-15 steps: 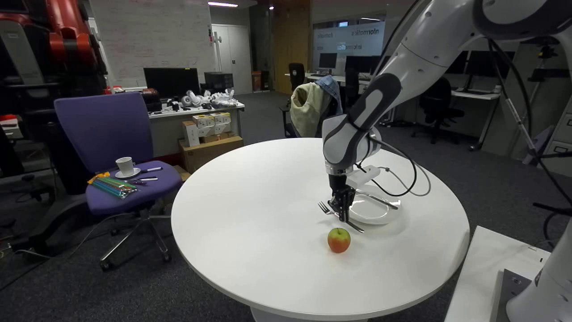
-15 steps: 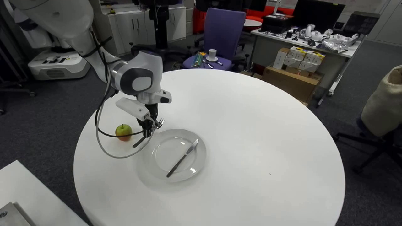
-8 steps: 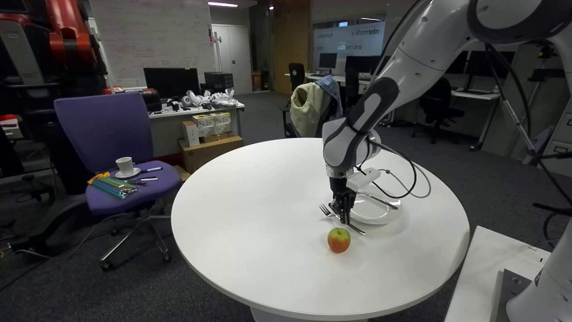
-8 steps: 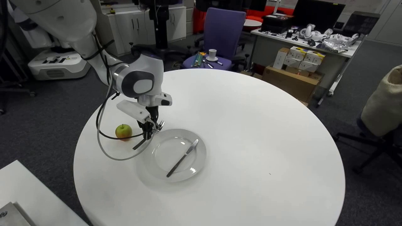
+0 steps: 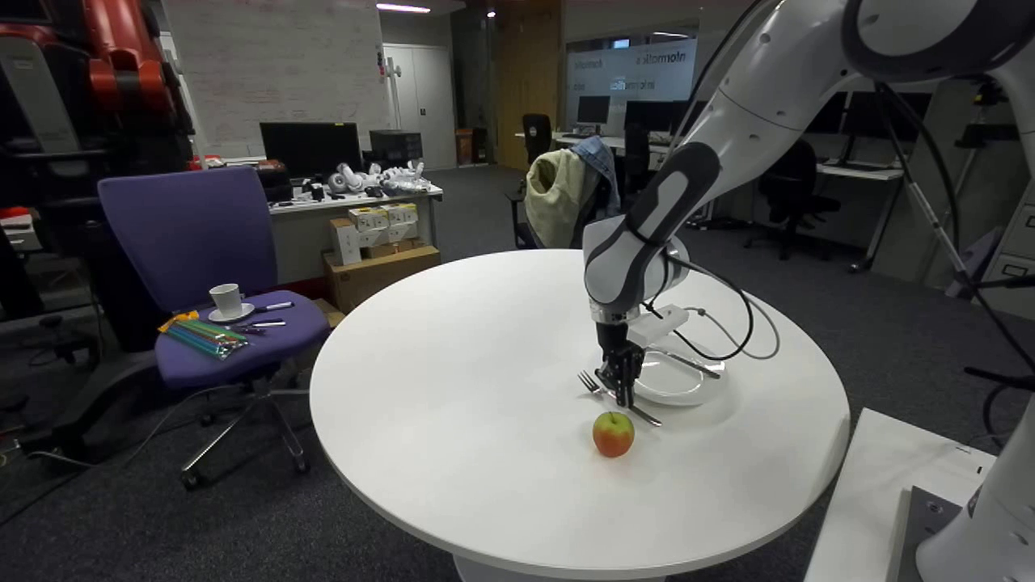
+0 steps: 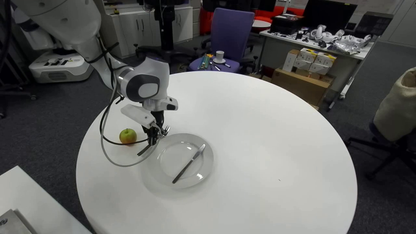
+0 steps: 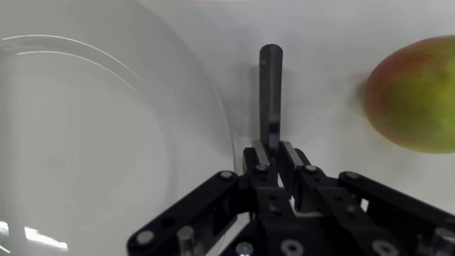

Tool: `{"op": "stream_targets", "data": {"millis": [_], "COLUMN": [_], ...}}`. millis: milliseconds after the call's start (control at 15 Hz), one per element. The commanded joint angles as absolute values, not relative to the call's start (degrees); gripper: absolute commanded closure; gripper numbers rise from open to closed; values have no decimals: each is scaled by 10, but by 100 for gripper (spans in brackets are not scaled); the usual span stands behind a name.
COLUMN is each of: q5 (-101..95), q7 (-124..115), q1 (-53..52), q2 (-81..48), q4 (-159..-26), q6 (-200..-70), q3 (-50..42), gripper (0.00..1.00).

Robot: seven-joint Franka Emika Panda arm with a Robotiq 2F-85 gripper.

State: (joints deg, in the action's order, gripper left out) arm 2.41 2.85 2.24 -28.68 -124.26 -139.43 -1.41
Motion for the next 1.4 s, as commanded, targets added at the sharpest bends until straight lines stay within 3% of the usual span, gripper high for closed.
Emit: {"op": "stream_targets", "data": {"millis": [0, 533, 600, 667, 800, 1133, 1200, 1333], "q5": [7, 7, 7, 7, 7, 7, 7, 7], "q7": [9, 9, 9, 9, 9, 11, 12, 13], "q1": [15, 15, 15, 15, 15, 14, 14, 14], "q2": [-290, -296, -296, -296, -296, -285, -283, -279], "q4": [-1230, -1228, -1227, -1227, -1227, -1233, -1233, -1235], "q6": [-1377, -1377, -1377, -1377, -1376, -1380, -1380, -1381], "q3": [-22, -22, -23, -23, -22, -22, -21, -21], "gripper": [96, 94, 61, 60, 45, 73, 76, 71]}}
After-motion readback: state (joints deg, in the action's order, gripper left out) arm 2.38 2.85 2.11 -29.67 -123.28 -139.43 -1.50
